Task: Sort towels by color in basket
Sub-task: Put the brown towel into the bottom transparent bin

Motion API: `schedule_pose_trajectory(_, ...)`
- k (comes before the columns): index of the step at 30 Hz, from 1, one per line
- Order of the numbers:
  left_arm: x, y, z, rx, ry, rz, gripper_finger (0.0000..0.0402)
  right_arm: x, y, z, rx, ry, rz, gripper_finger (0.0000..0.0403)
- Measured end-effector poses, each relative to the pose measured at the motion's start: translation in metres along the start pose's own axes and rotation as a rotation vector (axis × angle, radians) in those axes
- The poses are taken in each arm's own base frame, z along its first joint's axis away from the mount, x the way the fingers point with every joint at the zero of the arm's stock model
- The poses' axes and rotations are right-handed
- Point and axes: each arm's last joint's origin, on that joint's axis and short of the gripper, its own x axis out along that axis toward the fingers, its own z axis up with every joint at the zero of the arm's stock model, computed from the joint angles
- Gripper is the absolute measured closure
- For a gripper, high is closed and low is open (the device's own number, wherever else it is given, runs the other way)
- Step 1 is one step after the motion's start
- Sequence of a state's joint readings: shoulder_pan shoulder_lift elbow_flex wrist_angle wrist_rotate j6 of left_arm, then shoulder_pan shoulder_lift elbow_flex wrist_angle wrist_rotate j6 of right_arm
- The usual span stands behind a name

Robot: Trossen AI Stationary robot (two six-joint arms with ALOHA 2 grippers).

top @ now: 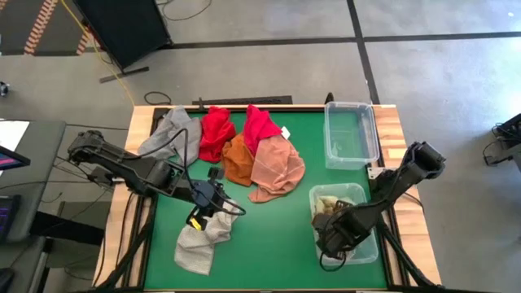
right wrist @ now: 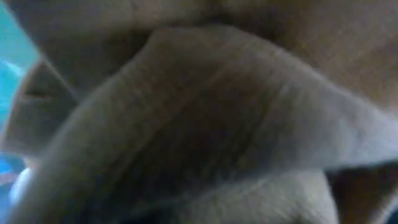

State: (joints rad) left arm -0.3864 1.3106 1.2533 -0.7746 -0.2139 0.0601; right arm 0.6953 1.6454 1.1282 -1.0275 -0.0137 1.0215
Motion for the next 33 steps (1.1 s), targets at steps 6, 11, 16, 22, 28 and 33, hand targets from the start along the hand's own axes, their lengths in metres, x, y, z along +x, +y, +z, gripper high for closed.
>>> schedule_pose_trajectory(6, 0.0, -0.001, 0.0, 0.002, -0.001, -0.002, 0.0247, 0.013, -0.002, 0.001, 0.002, -0.009, 0.032, 0.035)
schedule_pose_trajectory(11, 0.0, -0.001, 0.0, -0.001, 0.001, -0.003, 0.0247, 0.01, -0.004, -0.001, 0.001, -0.013, 0.042, 0.0347)
schedule_pose_trajectory(16, 0.0, -0.002, -0.001, 0.001, 0.009, -0.004, 0.0247, -0.013, -0.007, -0.003, 0.016, -0.041, 0.074, 0.0332)
schedule_pose_trajectory(22, 0.0, -0.002, -0.003, -0.012, 0.031, -0.023, 0.0247, -0.049, -0.015, -0.008, 0.029, -0.085, 0.093, 0.028)
schedule_pose_trajectory(28, -0.002, -0.008, -0.004, -0.006, 0.04, -0.049, 0.0247, -0.074, -0.023, -0.013, 0.03, -0.129, 0.144, 0.0204)
schedule_pose_trajectory(33, -0.003, -0.016, -0.004, 0.004, 0.041, -0.07, 0.0247, -0.093, -0.03, -0.016, 0.04, -0.203, 0.194, 0.016)
